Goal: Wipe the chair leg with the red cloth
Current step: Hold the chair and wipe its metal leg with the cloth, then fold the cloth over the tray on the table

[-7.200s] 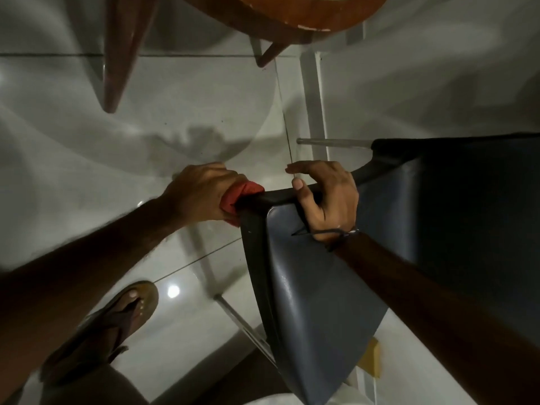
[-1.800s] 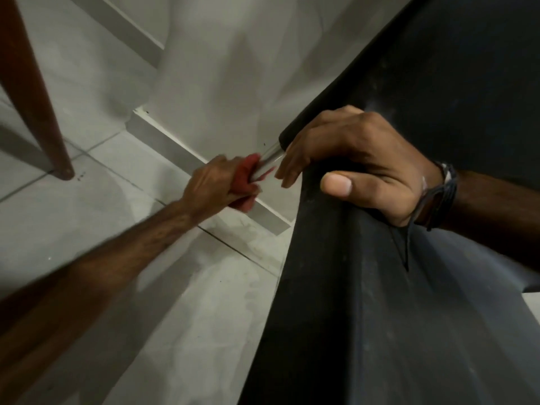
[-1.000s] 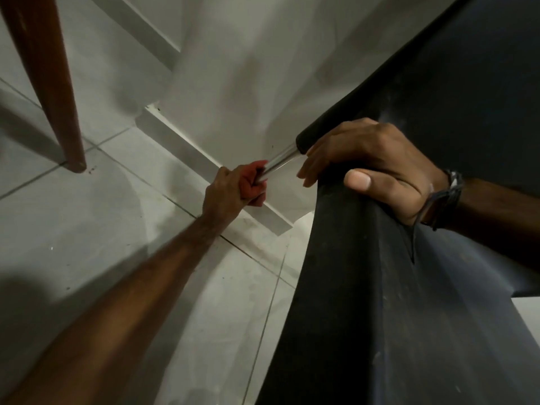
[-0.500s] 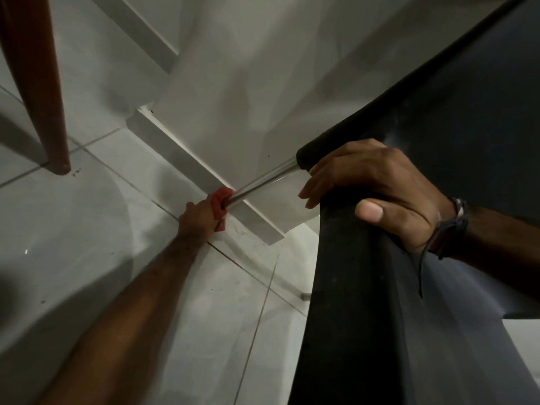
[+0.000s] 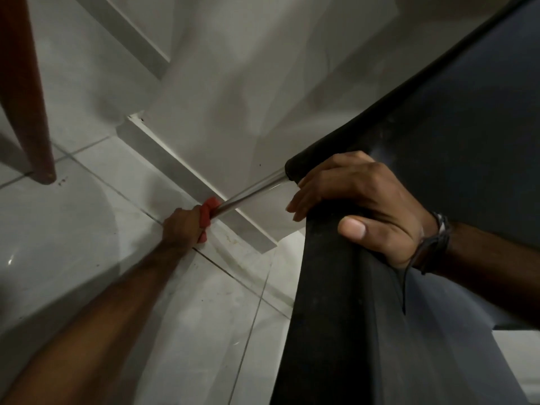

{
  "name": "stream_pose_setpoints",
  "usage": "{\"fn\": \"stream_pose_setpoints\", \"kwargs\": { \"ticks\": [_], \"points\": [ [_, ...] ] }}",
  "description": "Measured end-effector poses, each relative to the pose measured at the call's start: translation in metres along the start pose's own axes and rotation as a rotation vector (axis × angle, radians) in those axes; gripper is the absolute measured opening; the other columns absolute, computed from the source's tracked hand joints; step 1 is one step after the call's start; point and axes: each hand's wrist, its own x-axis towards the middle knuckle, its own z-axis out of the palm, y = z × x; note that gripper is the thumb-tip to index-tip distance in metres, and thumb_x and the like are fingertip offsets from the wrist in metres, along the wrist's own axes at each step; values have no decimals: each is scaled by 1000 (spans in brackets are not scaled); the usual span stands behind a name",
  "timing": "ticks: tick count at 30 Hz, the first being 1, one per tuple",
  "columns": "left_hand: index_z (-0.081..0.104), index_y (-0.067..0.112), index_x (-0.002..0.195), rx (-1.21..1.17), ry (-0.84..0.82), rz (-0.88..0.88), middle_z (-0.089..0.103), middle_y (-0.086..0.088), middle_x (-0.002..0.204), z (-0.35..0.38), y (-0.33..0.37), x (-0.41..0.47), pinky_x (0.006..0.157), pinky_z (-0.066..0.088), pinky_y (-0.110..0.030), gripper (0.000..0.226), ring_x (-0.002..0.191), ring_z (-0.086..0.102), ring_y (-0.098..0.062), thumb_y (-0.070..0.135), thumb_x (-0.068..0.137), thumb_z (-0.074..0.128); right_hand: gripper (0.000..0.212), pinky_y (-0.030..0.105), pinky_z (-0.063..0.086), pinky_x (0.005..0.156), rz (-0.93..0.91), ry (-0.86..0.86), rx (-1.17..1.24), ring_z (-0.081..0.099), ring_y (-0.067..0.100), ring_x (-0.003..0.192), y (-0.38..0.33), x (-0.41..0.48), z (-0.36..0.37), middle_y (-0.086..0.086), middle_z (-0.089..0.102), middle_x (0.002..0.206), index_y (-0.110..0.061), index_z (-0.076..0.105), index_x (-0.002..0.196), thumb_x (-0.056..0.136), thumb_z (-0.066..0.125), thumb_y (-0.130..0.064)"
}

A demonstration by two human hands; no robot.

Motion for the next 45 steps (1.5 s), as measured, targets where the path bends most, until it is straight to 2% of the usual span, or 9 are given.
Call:
{"fn": "stream_pose_setpoints", "kwargs": {
  "ticks": [4, 8, 10, 15, 23, 29, 35, 40, 45],
  "points": [
    [68, 32, 80, 229, -16, 213, 72, 3, 56, -17, 19, -6, 92, 65, -42, 50, 71, 74, -21, 53, 114, 37, 90, 55, 50, 99, 18, -9, -13, 75, 24, 105, 0, 1, -1, 0, 82, 105, -22, 79, 100, 96, 15, -84],
    [70, 32, 109, 416, -73, 474, 80, -4, 89, -48, 62, -22, 89, 65, -46, 29, 89, 77, -30, 57, 104, 58, 90, 52, 54, 95, 6, -16, -14, 75, 26, 103, -4, 3, -3, 1, 82, 104, -19, 79, 101, 98, 15, -82],
    [66, 23, 134, 468, -46, 605, 73, -7, 95, -60, 86, -32, 86, 65, -45, 49, 91, 75, -31, 58, 100, 65, 90, 51, 55, 95, -3, -27, -31, 75, 26, 104, -6, 4, -4, 2, 82, 105, -17, 79, 101, 99, 15, -80],
    [67, 15, 137, 296, 138, 794, 54, 1, 86, -75, 151, -72, 72, 42, -35, 66, 76, 53, -20, 63, 93, 70, 93, 56, 56, 91, 15, -48, -67, 75, 31, 99, -13, 4, -9, 8, 82, 102, -12, 80, 103, 99, 15, -79],
    [54, 12, 158, -445, -188, 341, 71, -13, 148, -110, 168, -131, 119, 54, -50, 65, 137, 68, -29, 29, 100, 79, 93, 53, 60, 85, 124, -37, -121, 72, 29, 97, -22, 2, -11, 5, 79, 109, -24, 70, 122, 91, 11, -88],
    [74, 18, 128, -779, -228, 17, 84, -5, 110, -182, 202, -198, 74, 70, -45, 54, 99, 77, -20, 43, 80, 65, 89, 49, 53, 111, 390, 24, 15, 56, 29, 136, -61, 13, -22, 5, 51, 155, -29, 33, 157, 86, 55, -78],
    [68, 21, 88, -899, 83, -304, 75, 0, 60, -262, 282, -284, 57, 57, -29, 23, 59, 68, -18, 32, 104, 55, 28, 39, 54, 75, 425, 300, 151, 72, 34, 101, -159, 46, -75, 3, 72, 111, -26, 65, 112, 87, 72, -37],
    [75, 9, 94, -1034, 395, -314, 83, -7, 75, -356, 345, -349, 57, 63, -27, 22, 61, 77, -21, 17, 107, 60, 36, 37, 58, 86, 417, 361, 424, 76, 28, 105, -279, 52, -143, -1, 80, 118, -33, 68, 128, 92, 71, -25],
    [65, 11, 149, -590, 871, -75, 75, 1, 131, -465, 382, -415, 88, 58, -14, 40, 121, 74, -22, 8, 109, 60, 40, 33, 57, 99, 313, 169, 741, 71, 19, 117, -378, 85, -201, -8, 76, 129, -39, 59, 136, 99, 61, -23]
  ]
}}
